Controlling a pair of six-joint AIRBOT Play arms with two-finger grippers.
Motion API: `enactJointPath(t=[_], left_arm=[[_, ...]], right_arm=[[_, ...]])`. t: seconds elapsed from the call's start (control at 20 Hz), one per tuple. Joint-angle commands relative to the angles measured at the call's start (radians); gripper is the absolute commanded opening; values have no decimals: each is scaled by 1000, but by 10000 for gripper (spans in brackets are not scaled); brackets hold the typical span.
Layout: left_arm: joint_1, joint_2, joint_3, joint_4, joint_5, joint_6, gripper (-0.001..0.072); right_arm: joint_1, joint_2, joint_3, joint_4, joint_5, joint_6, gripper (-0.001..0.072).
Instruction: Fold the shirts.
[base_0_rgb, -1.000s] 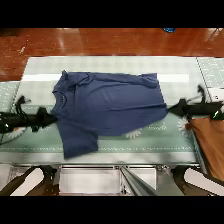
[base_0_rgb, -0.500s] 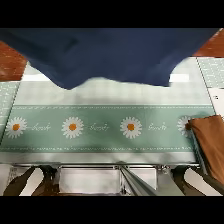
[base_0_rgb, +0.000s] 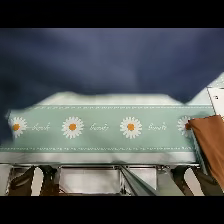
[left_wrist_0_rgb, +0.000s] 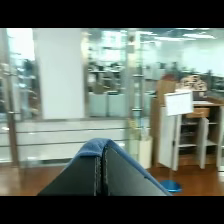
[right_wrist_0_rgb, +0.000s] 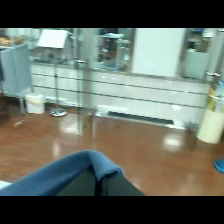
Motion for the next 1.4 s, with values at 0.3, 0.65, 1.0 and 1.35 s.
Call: enactJointPath(t=[0.3, 0.65, 1.0, 1.35], left_arm=[[-254, 88, -190, 415, -175, -216, 15], [-254, -238, -563, 87, -171, -85, 15], [-256, -760, -563, 37, 75, -45, 15], [-320, -1004, -519, 38, 185, -45, 15]], right_arm=[[109, 139, -425, -136, 69, 102, 22], [250, -109, -667, -94, 62, -32, 22], [283, -640, -643, -106, -369, 4, 22], [252, -996, -383, 19, -278, -11, 22]])
